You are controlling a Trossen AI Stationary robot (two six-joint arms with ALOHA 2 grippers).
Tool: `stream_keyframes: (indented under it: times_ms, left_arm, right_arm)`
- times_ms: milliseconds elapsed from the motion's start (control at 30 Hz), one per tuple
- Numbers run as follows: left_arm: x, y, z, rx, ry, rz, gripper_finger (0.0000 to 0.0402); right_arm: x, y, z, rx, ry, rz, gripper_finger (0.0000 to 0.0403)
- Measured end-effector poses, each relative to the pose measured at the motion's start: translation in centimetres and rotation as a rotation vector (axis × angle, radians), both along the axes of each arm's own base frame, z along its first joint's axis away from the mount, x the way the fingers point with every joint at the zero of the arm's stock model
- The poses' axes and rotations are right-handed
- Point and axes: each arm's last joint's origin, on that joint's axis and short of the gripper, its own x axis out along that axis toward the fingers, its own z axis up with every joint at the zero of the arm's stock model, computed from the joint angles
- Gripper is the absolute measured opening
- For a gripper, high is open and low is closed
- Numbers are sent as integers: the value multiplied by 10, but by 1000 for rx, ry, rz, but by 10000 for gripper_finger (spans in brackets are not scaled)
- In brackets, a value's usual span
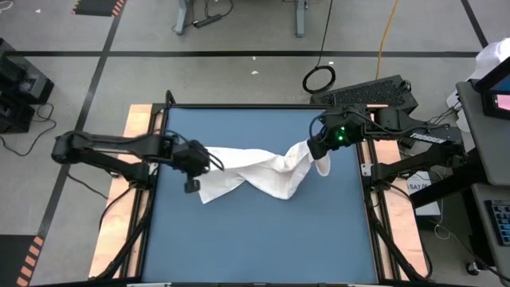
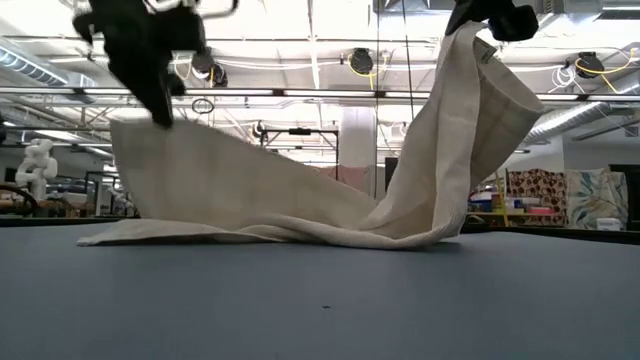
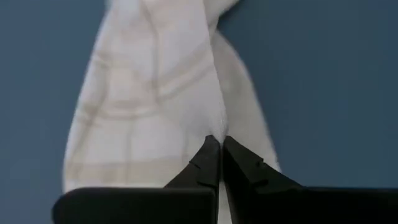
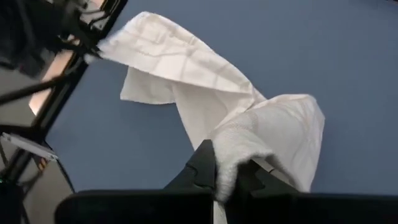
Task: Roll towel into tight, uniform cylinder
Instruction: Roll the white towel
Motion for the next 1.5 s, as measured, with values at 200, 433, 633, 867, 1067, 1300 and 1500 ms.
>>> stream_keyframes:
  times_ms: [200, 433, 633, 867, 1067, 1300, 1500]
  left_arm:
    - [-26, 2, 46, -16, -94, 133, 13]
    - [-39, 16, 87, 179, -252, 401, 13]
    - [-48, 28, 134, 358, -433, 572, 13]
    - [-49, 47, 170, 542, -606, 598, 12]
    - [-42, 73, 148, 492, -444, 599, 12]
    - [-37, 68, 142, 95, -519, 345, 12]
    - [-54, 46, 161, -354, -698, 110, 12]
  right_arm:
    - [-3, 6, 2, 67, -14, 211, 0]
    - [-36, 9, 10, 132, -3, 103, 0]
    - [-78, 25, 54, 261, -220, 89, 0]
    - [-110, 22, 95, -21, -392, -112, 0]
    - [-102, 15, 76, -280, -169, -265, 0]
    - [-79, 30, 54, 19, -41, 10, 0]
    - [-68, 51, 62, 222, -150, 292, 0]
